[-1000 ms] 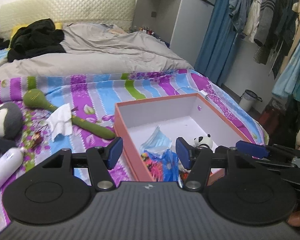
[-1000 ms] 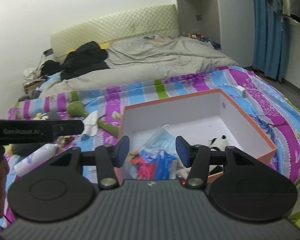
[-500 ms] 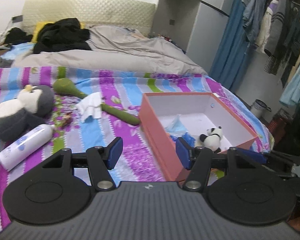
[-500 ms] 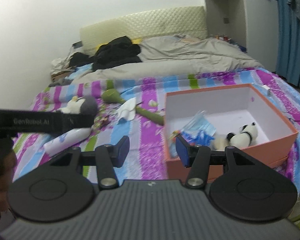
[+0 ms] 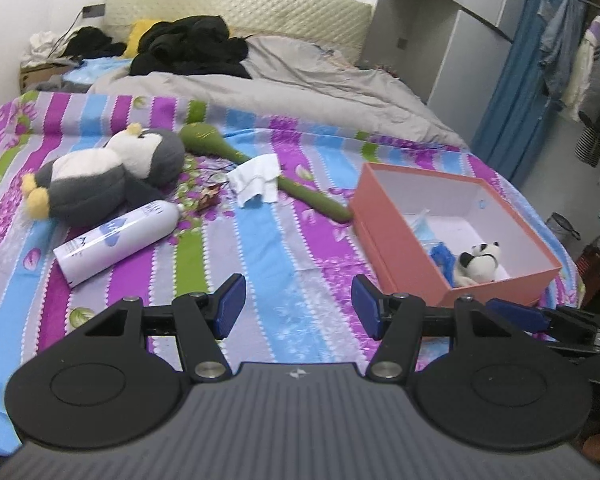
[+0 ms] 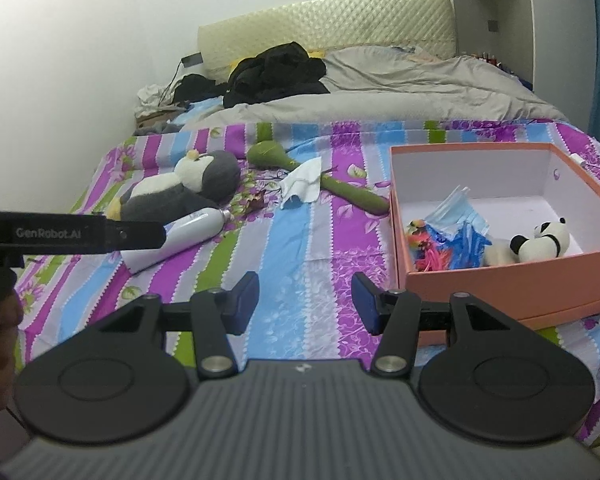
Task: Organize soft objects
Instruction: 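Withdraw both open tools from the box toward the towel and candy packet, then grasp the red candy packet with the left tool while the right tool grasps the white towel, then lift and carry the red packet and white towel over the pink box with both tools, then open the left tool dropping the packet while the right tool releases the towel into the box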
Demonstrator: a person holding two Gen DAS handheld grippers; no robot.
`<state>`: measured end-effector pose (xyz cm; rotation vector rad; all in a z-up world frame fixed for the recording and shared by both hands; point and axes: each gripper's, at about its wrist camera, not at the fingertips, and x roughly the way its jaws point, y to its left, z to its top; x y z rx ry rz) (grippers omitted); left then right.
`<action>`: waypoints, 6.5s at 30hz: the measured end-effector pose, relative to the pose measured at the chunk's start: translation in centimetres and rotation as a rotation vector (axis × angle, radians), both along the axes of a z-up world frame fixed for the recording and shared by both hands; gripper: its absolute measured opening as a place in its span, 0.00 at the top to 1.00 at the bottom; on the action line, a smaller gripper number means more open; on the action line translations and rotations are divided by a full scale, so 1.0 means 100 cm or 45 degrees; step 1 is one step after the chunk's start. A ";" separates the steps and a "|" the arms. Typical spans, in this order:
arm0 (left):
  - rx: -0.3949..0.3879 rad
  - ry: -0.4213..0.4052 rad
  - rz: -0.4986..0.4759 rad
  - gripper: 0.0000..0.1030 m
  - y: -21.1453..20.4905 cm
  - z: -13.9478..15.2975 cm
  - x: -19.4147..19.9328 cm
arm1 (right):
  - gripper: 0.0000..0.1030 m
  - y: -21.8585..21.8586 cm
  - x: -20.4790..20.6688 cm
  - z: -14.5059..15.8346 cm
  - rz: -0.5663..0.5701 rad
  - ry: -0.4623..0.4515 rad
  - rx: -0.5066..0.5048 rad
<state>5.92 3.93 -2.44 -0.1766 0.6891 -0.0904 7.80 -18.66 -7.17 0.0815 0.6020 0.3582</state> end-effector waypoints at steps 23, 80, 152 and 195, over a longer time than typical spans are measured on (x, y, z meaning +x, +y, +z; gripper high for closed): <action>0.026 0.071 0.172 0.38 0.056 -0.082 0.120 | 0.48 0.054 0.085 -0.027 0.069 -0.020 -0.053; 0.141 0.065 0.166 0.62 0.090 -0.197 0.350 | 0.93 0.140 0.387 -0.160 -0.003 0.218 0.035; -0.020 -0.024 -0.053 0.62 -0.038 0.042 0.142 | 0.93 0.002 0.131 0.034 0.009 0.033 -0.065; 0.009 0.270 -0.490 0.49 -0.227 -0.039 0.301 | 0.85 -0.160 0.215 -0.047 -0.379 0.417 -0.046</action>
